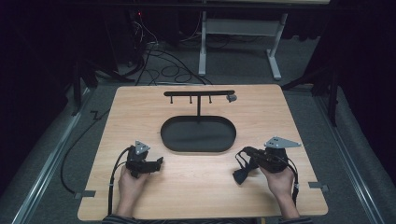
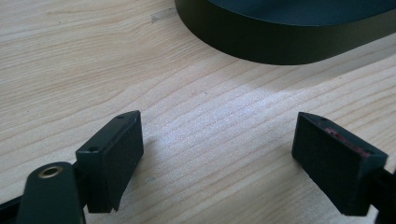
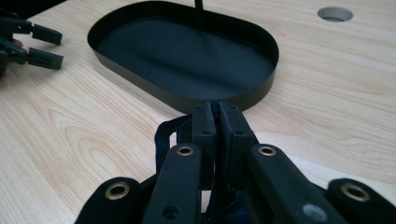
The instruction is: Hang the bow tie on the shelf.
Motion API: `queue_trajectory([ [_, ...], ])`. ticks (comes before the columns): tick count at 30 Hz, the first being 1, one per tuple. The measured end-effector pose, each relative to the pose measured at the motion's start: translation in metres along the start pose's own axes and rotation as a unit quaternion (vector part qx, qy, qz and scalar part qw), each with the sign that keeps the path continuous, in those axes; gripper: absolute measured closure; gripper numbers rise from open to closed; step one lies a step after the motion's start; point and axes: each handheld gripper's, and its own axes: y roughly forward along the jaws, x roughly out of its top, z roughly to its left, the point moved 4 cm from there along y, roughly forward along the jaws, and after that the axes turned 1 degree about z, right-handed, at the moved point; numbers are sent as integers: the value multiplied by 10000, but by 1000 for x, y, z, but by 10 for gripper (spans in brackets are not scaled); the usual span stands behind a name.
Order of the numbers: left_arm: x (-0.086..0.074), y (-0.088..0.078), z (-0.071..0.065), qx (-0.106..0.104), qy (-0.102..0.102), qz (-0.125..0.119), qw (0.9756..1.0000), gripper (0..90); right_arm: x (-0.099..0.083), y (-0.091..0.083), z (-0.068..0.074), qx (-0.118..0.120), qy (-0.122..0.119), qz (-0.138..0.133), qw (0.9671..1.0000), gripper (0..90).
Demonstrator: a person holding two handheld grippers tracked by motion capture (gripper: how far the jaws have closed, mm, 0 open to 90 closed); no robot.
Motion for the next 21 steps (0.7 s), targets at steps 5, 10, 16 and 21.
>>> queue_trajectory([
  [5,0,0,0,0,0,-1,10000,169,5,-3,2,18,-64,-66,10000,874],
  [10,0,0,0,0,-1,-1,10000,169,13,-6,5,15,-148,-118,9998,875],
  [16,0,0,0,0,-2,-2,10000,169,19,-8,6,26,-209,-156,9997,875],
  [21,0,0,0,-1,-1,-1,10000,169,25,-10,7,35,-246,-210,9995,875],
])
